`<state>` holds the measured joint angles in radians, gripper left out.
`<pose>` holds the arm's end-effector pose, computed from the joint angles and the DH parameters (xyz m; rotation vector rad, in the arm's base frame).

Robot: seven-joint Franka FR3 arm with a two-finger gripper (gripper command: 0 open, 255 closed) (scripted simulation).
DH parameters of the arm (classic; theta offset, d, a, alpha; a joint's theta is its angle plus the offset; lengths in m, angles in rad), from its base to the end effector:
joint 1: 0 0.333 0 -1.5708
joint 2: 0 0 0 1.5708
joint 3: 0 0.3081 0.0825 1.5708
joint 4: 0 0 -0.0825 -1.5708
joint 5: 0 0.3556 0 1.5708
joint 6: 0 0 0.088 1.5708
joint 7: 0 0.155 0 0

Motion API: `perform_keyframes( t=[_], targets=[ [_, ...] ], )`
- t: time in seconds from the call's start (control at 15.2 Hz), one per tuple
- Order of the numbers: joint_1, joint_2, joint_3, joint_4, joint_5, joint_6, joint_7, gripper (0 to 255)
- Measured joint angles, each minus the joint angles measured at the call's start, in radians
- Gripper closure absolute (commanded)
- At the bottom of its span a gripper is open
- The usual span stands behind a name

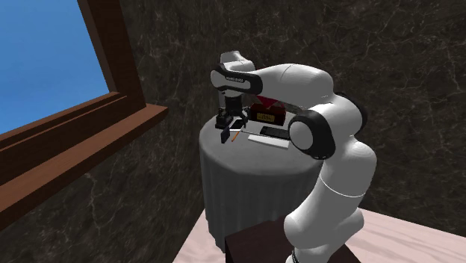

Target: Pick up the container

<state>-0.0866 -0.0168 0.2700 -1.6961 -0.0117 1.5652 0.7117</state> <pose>0.5013 0.0920 0.5216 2.9673 -0.8021 -0.1484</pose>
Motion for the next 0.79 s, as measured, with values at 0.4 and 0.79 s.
perform_keyframes(
  t=[0.4, 0.79],
  targets=[
    [0.023, 0.275, -0.002, 0.339, -0.043, -0.077, 0.193, 0],
    [0.028, 0.323, -0.008, 0.351, -0.048, -0.042, 0.230, 0]
  ],
)
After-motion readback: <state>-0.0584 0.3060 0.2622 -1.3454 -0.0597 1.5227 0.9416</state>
